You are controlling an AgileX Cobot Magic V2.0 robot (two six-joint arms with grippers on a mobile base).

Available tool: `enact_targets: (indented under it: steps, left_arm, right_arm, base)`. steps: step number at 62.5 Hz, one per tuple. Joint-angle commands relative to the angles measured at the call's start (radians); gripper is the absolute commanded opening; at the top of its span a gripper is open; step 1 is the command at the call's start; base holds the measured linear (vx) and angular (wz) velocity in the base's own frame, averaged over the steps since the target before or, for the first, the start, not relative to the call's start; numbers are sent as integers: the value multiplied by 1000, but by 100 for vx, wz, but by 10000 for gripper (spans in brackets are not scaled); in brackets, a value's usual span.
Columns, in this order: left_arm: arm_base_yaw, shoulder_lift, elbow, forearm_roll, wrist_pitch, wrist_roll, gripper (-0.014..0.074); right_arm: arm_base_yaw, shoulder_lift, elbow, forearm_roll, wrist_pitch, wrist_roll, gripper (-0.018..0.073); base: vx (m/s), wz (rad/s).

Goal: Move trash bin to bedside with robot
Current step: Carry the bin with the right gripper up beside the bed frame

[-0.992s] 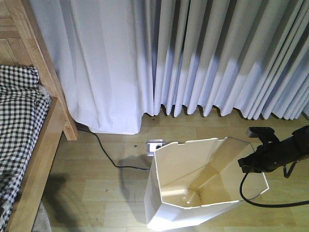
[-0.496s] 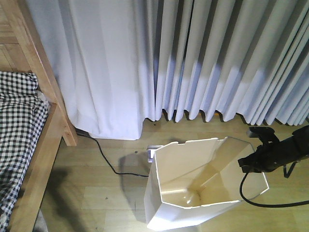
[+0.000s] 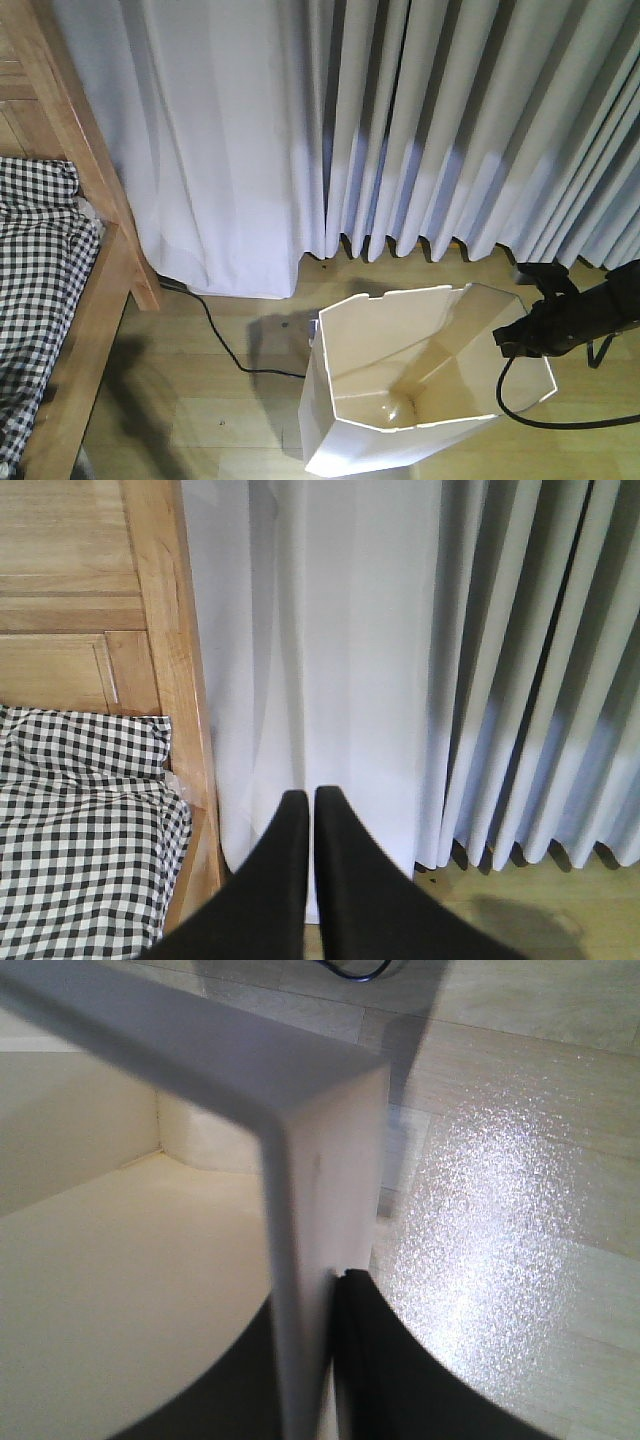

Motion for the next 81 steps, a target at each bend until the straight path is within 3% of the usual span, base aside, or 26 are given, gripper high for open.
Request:
enact_targets:
  steps: [1,81]
  left_arm:
    - [-6,-14,19,-3,-69,-4,-6]
    - [-6,-14,19,-3,-69,-4,-6]
  right_arm:
    - [-4,-74,-11,45,181,16,-5]
    - [-4,-74,-11,55,185,19,-5]
  base:
    - [6,3]
    - [2,1]
